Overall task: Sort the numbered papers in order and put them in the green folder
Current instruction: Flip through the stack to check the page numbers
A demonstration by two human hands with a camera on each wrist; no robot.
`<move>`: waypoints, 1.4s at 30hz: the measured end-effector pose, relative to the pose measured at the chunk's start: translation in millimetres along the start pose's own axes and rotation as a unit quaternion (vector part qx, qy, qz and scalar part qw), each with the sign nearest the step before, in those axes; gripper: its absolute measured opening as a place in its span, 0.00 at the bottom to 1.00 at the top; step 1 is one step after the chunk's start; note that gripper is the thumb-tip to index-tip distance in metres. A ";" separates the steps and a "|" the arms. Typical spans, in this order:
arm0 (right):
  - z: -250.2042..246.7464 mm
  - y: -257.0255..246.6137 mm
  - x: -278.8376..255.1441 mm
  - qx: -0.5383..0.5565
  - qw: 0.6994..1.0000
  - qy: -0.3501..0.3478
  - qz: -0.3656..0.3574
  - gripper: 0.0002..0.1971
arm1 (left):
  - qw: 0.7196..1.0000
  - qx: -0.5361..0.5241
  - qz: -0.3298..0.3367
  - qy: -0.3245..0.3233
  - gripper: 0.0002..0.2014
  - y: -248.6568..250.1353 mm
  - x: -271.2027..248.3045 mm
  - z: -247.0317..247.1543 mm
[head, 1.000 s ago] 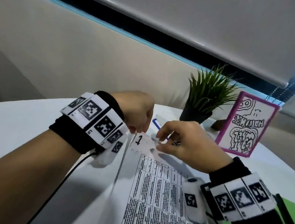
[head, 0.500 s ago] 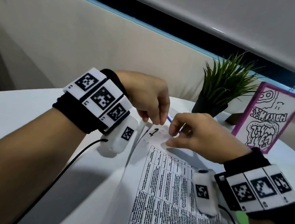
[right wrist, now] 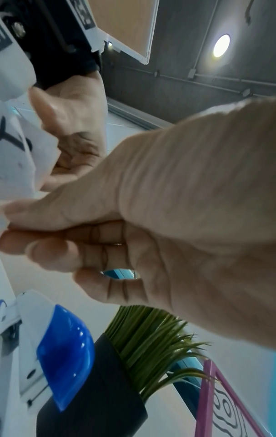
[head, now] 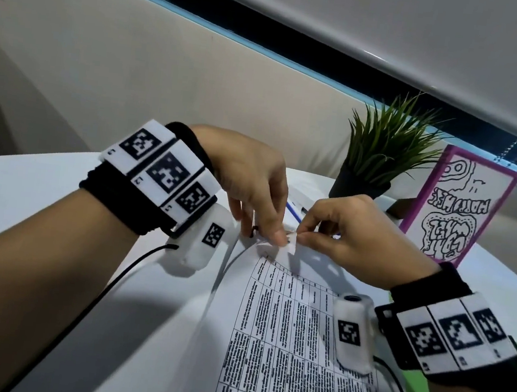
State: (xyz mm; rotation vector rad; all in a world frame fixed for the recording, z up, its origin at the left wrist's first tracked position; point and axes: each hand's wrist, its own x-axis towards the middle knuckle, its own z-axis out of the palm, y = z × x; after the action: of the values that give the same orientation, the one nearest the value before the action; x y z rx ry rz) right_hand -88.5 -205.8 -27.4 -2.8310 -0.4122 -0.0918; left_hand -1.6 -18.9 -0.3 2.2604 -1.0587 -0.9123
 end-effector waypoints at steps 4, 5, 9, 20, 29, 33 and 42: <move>-0.7 -4.1 -0.2 -0.018 1.000 0.015 0.008 0.03 | 0.999 0.008 -0.006 0.030 0.09 -3.5 9.1 8.1; -2.1 -6.4 -0.8 -0.019 0.999 0.024 0.007 0.03 | 0.999 0.006 -0.008 0.037 0.07 -4.6 10.2 8.0; -10.9 -17.5 -3.4 -0.018 0.998 0.049 -0.030 0.15 | 0.999 -0.011 0.002 0.040 0.04 -7.1 11.1 2.5; -14.9 -16.1 -3.6 -0.187 0.975 -0.007 -0.119 0.07 | 0.999 -0.032 0.001 0.020 0.09 -18.3 19.5 3.7; -13.0 -12.9 -46.2 0.072 0.995 0.006 -0.072 0.07 | 0.996 -0.056 0.034 0.054 0.09 -19.6 19.9 2.2; -8.6 -10.3 -41.0 0.060 0.994 0.013 -0.085 0.10 | 0.990 0.013 0.060 0.127 0.12 -10.3 12.0 1.5; -7.3 -9.6 -36.5 0.037 0.996 0.016 -0.077 0.03 | 0.973 0.176 0.002 0.149 0.05 -0.6 16.2 14.6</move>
State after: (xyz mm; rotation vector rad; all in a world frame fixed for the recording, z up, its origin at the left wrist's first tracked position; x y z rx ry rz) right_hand -126.4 -208.9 -21.6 -2.7177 -0.6134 -0.1508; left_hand -4.3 -33.5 -16.3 2.5764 -1.1549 -0.3828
